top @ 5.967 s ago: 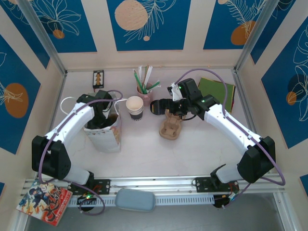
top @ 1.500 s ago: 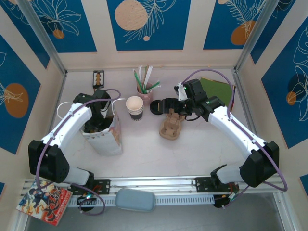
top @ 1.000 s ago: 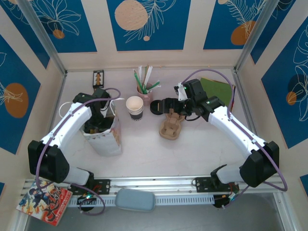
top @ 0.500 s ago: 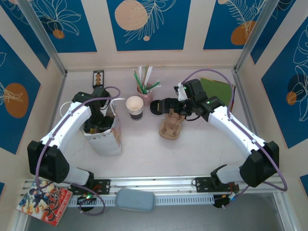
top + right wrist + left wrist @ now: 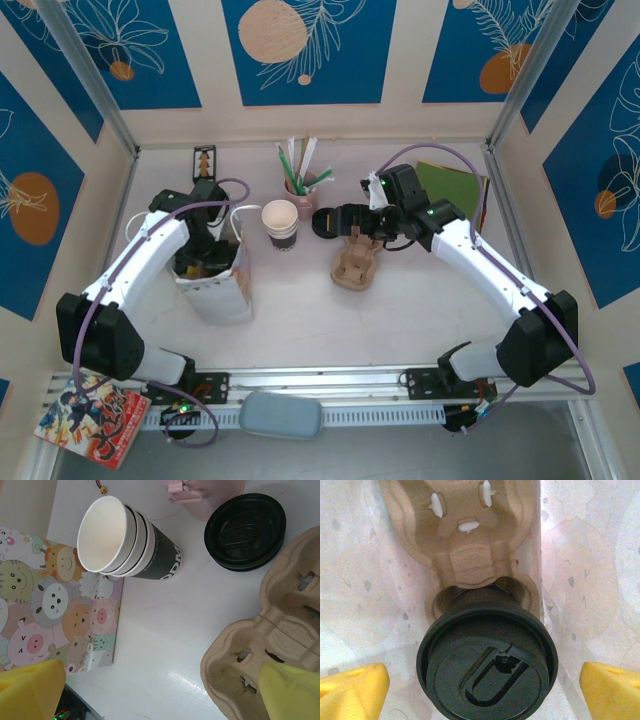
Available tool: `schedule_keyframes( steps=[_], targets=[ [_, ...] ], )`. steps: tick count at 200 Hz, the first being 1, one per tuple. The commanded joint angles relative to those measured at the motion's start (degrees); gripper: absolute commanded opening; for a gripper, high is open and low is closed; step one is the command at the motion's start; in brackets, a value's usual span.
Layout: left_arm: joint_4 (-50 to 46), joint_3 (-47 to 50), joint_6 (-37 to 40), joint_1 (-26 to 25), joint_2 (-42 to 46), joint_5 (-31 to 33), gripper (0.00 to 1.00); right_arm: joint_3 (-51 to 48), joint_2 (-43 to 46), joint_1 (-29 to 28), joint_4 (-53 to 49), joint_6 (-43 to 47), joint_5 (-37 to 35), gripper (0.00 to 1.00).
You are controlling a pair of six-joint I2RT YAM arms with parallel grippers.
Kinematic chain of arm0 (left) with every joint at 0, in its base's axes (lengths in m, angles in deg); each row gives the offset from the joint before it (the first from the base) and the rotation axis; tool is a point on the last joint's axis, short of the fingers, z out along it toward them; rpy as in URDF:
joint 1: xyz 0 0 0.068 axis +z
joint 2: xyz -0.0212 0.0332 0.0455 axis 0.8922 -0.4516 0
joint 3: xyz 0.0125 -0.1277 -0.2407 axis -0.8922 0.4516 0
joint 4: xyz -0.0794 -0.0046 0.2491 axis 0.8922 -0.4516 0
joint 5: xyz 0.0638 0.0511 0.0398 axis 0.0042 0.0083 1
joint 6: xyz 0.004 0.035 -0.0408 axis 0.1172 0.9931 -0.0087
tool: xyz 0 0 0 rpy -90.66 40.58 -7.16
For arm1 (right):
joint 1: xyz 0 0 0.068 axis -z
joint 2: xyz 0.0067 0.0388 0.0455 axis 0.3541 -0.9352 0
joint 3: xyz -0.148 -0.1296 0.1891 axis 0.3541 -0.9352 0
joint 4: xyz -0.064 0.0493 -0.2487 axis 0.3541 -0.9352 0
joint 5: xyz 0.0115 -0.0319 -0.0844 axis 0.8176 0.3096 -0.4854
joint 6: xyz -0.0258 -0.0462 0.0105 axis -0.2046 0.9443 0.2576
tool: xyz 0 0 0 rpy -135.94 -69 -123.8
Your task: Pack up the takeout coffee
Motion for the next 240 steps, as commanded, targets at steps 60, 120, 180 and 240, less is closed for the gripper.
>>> schedule_keyframes(
  steps=[60, 120, 180, 240],
  targets=[
    [-2.7, -2.7, -0.8, 1.0, 0.0, -0.8, 0.98, 0.7, -0.6, 0.2, 0.5, -0.5, 1.4, 0.99],
    [-3.1, -3.3, -0.9, 1.0, 0.0, -1.1, 0.98, 0.9, -0.8, 0.2, 0.5, -0.5, 1.5, 0.99],
    [-3.7, -3.8, -0.9, 1.0, 0.3, -1.1, 0.97, 0.9, -0.8, 0.2, 0.5, -0.4, 1.6, 0.99],
    [-3.6, -4.0, -0.9, 1.0, 0.2, -1.0, 0.98, 0.8, -0.7, 0.2, 0.5, -0.5, 1.5, 0.99]
  ],
)
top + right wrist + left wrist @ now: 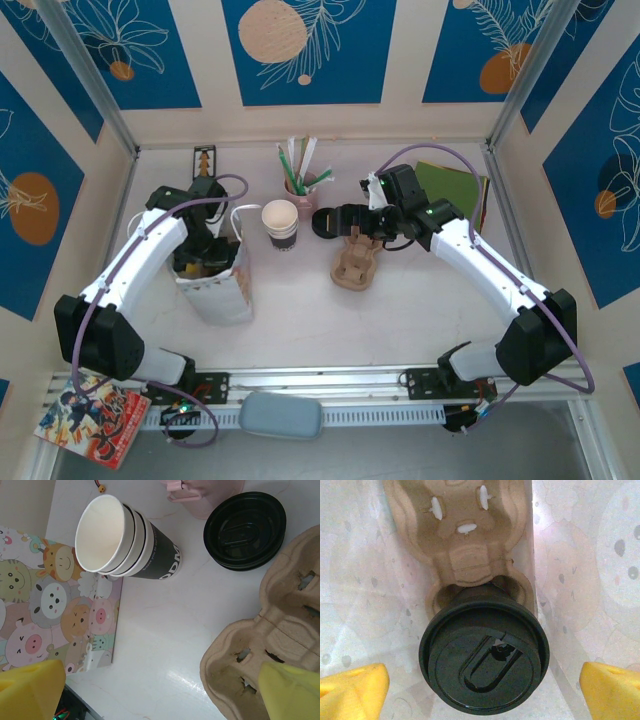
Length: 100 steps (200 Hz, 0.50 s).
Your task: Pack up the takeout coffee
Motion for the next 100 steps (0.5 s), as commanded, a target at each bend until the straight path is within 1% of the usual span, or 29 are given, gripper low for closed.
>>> schedule_keyframes(
  steps=[1, 100],
  targets=[
    [-1.7, -1.5, -0.9, 1.0, 0.2, -0.8, 0.98, 0.8, -0.4, 0.2, 0.5, -0.6, 1.5, 0.99],
    [-1.7, -2.5, -1.3, 1.0, 0.3, -0.3, 0.98, 0.7, -0.1, 0.2, 0.5, -0.6, 1.5, 0.99]
  ],
)
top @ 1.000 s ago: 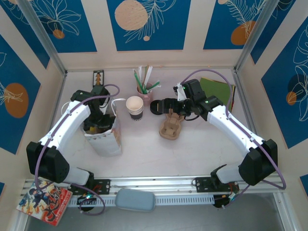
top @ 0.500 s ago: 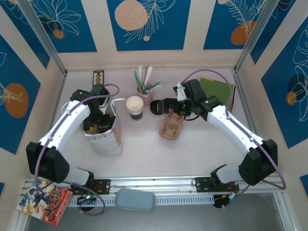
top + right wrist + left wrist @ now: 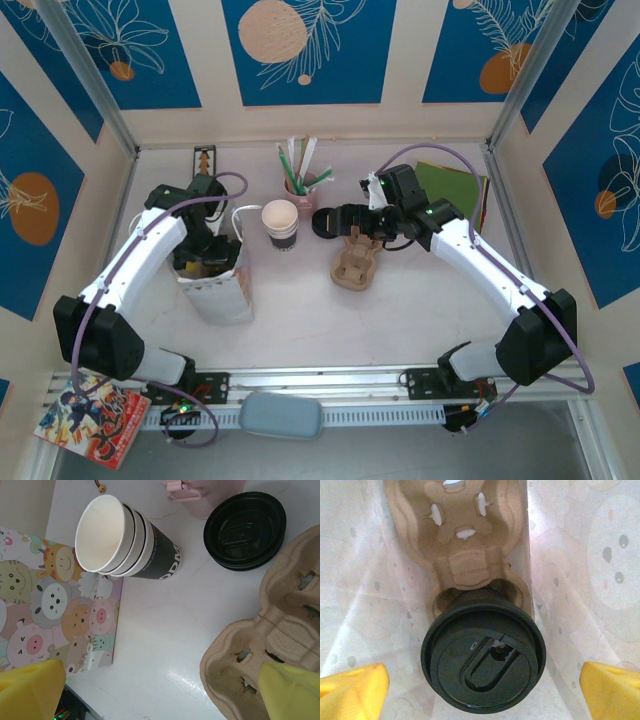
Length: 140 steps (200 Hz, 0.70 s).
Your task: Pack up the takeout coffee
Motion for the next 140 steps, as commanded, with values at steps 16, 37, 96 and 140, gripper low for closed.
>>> schedule_keyframes(
  steps=[16, 37, 96, 140],
  targets=[
    [-1.5, -1.6, -1.4, 1.0, 0.4, -0.3, 0.97, 0.7, -0.1, 0.2, 0.5, -0.6, 1.5, 0.99],
    [-1.6, -2.0, -1.6, 1.0, 0.6, -0.1, 0.97, 0.6, -0.2, 0.2, 0.4, -0.6, 1.5, 0.99],
    [-0.9, -3.1, -3.5, 1.0, 1.8, 1.3, 0.88, 0.5, 0.2, 0.1, 0.3, -0.6, 1.4, 0.99],
    [-0.6, -4.4, -4.3, 1.0, 2.6, 2.1, 0.81, 0.2, 0.4, 0.1, 0.5, -0.8, 1.5, 0.99]
  ],
)
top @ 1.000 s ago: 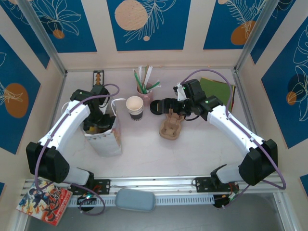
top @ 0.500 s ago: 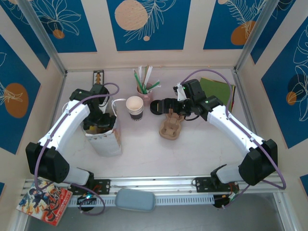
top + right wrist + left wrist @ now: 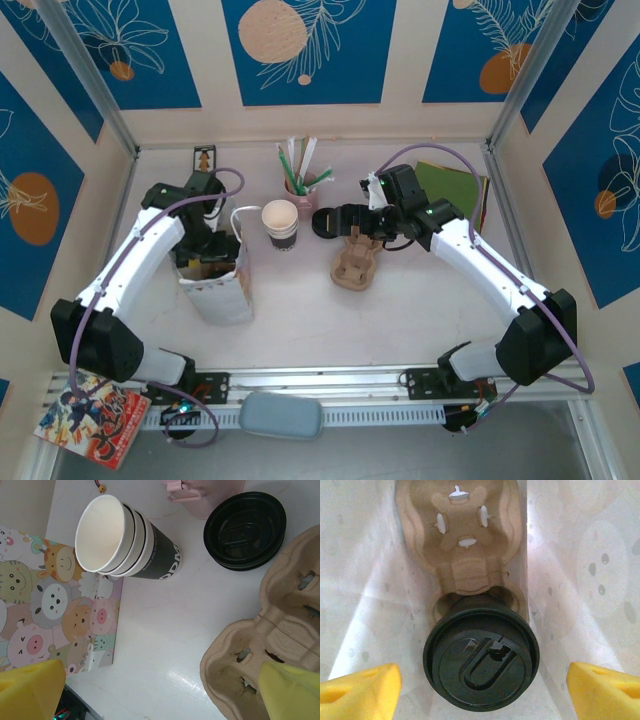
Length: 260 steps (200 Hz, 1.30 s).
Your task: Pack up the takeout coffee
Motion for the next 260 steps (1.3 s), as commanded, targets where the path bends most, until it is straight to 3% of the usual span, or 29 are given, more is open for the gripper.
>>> schedule_keyframes(
  steps=[1, 81, 140, 204, 260],
  targets=[
    [-0.6, -2.6, -1.3, 0.9, 2.0, 1.4, 0.81, 0.2, 0.4, 0.1, 0.4, -0.7, 1.5, 0.99],
    [-2.1, -10.1, -3.8, 0.9, 3.0, 2.6, 0.80, 0.4, 0.4, -0.2, 0.3, -0.8, 1.4, 0.99],
    [-0.4, -15.4, -6.2, 1.0, 7.8, 7.4, 0.75, 1.3, 0.3, -0.6, 0.0, -0.5, 1.2, 0.99],
    [11.9, -15.4, -5.4, 0.7, 16.6, 10.2, 0.71, 2.7, 0.1, -0.9, -0.8, 0.0, 0.7, 0.99],
    [14.1, -25.7, -3.5, -1.7, 10.2, 9.0, 0.71, 4.5, 0.0, -0.9, -2.1, 0.4, -0.2, 0.99]
  ],
)
